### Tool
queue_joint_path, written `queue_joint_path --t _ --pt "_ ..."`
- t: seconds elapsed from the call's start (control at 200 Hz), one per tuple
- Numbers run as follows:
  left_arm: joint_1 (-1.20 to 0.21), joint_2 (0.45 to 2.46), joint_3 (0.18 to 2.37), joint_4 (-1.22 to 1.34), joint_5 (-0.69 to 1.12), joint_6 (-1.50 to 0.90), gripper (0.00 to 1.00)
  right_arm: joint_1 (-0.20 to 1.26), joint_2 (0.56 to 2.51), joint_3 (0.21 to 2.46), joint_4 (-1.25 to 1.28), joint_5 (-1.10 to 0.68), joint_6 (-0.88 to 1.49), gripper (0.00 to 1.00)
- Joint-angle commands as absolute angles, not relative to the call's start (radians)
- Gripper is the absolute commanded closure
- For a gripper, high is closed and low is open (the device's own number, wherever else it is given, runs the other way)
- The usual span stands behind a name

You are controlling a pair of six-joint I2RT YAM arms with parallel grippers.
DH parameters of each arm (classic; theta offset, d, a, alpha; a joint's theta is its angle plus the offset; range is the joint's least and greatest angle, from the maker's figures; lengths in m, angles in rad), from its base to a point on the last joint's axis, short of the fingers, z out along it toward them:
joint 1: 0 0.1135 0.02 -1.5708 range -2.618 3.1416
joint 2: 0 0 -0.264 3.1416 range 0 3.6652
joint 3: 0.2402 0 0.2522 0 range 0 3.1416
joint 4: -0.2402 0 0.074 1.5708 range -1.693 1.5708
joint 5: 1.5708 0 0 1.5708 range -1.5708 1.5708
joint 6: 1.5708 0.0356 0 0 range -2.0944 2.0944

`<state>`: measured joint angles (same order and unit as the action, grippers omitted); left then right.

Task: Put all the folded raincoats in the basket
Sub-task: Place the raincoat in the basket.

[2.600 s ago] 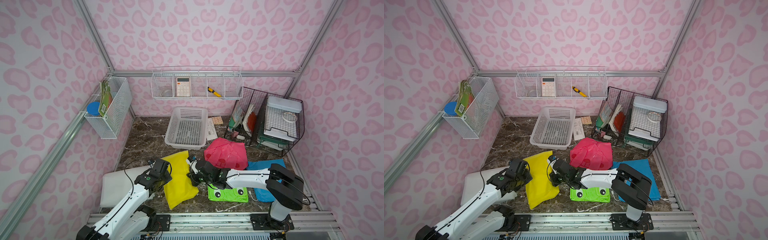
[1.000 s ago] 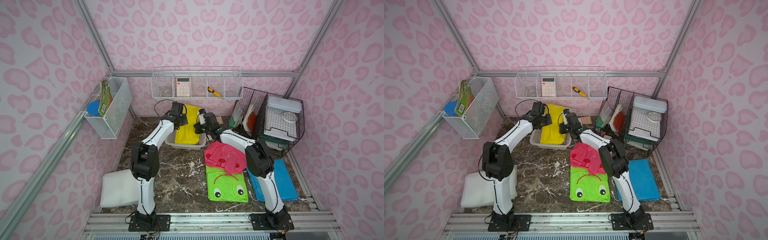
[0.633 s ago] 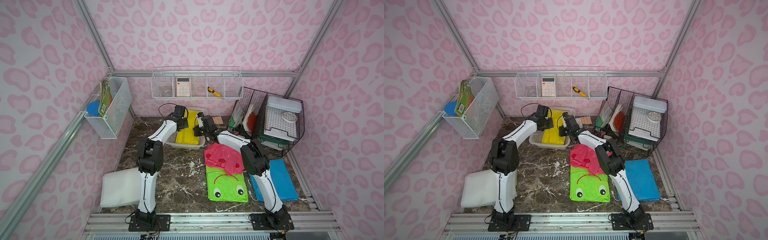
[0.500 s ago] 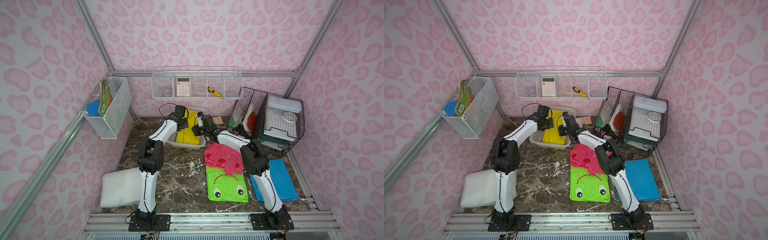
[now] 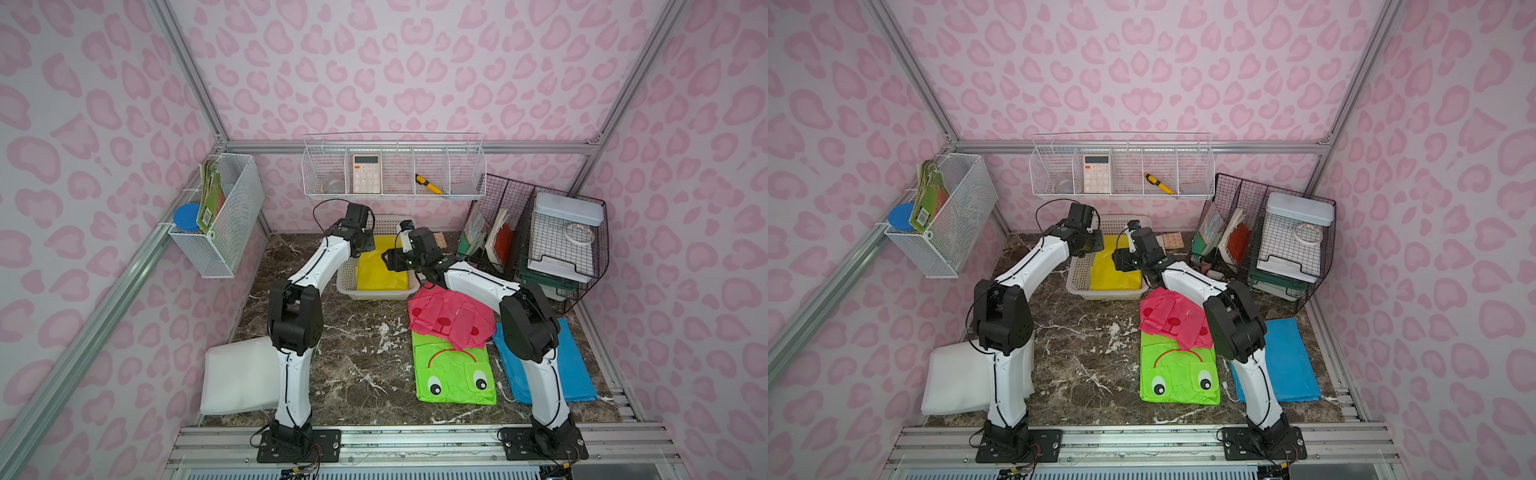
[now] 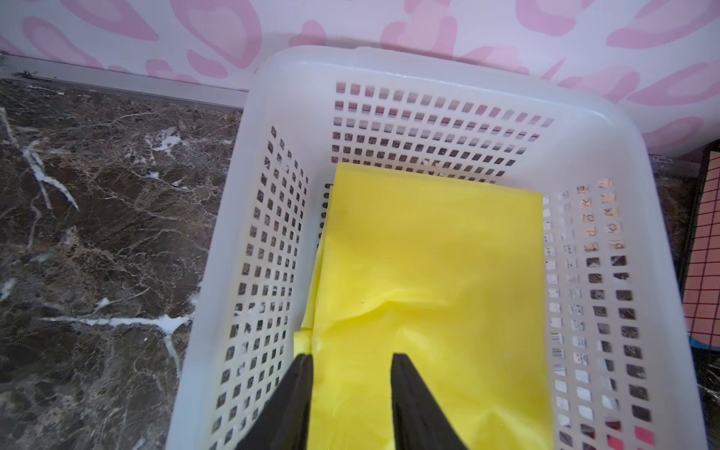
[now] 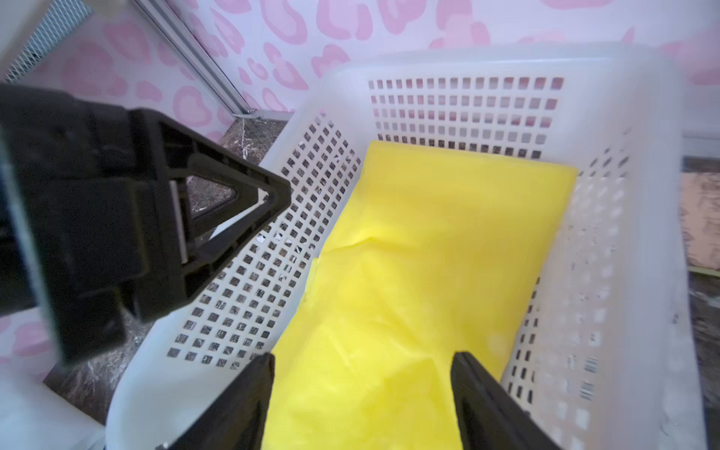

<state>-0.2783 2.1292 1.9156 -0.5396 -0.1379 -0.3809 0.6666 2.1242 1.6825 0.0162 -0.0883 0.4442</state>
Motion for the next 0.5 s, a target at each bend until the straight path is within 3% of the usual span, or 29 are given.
queue_joint_path --t 0.0,0.305,0.495 --pt "-0.28 2.116 1.897 -0.519 -0.009 -0.374 0.58 0.666 2.05 1.607 0.072 -0.038 0.448 0.26" --pt "-0.343 2.212 1.878 -0.446 0.218 -0.422 0.53 0.666 1.819 1.295 0.201 0.014 0.446 0.26" --pt "-0.357 2.293 1.888 -0.467 0.215 -0.436 0.52 0.666 1.74 1.187 0.224 0.015 0.448 0.26"
